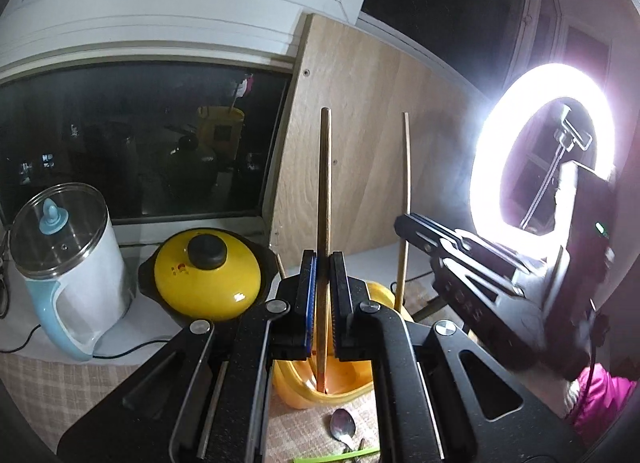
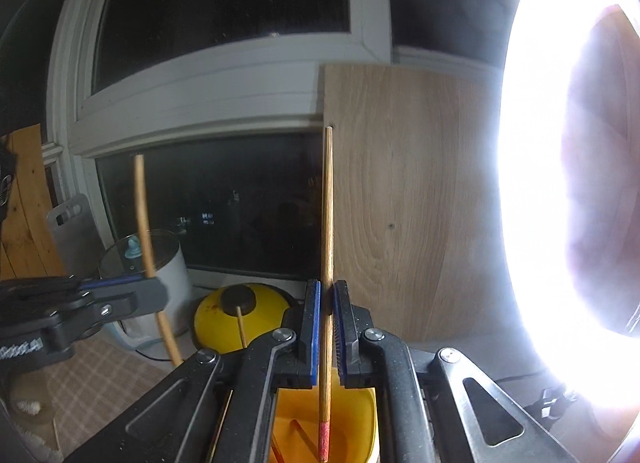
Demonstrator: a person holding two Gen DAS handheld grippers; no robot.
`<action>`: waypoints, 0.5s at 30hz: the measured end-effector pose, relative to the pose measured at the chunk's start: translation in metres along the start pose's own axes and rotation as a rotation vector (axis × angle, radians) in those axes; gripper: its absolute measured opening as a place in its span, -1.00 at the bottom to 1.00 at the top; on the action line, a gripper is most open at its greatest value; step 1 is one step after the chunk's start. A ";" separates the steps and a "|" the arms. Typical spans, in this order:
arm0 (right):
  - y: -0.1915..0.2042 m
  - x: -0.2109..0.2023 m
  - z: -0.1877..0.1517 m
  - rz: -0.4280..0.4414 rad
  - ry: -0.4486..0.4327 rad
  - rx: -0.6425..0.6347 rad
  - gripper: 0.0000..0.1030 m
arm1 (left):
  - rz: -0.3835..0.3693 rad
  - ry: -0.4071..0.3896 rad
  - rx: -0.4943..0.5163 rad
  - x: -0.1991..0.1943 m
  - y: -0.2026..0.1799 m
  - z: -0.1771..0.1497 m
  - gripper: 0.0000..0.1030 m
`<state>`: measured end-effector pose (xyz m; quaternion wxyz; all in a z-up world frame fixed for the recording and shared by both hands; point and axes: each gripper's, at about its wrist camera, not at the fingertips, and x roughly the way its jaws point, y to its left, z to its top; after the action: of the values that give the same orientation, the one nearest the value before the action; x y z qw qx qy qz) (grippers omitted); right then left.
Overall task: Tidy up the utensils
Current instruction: 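Carry the chopstick in the right gripper to the yellow container while the left carries its own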
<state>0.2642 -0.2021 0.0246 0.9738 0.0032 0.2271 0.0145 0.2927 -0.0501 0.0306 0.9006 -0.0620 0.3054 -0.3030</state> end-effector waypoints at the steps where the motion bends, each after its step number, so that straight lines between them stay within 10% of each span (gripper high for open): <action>1: -0.003 0.002 -0.001 0.004 0.012 0.010 -0.92 | 0.000 0.002 0.006 -0.001 -0.001 -0.003 -0.92; 15: -0.013 0.017 -0.010 0.037 0.095 -0.007 -0.92 | 0.004 0.024 0.040 -0.005 -0.005 -0.024 -0.92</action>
<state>0.2753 -0.2146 0.0080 0.9615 0.0035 0.2729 0.0336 0.2726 -0.0495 0.0151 0.8984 -0.0399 0.3103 -0.3081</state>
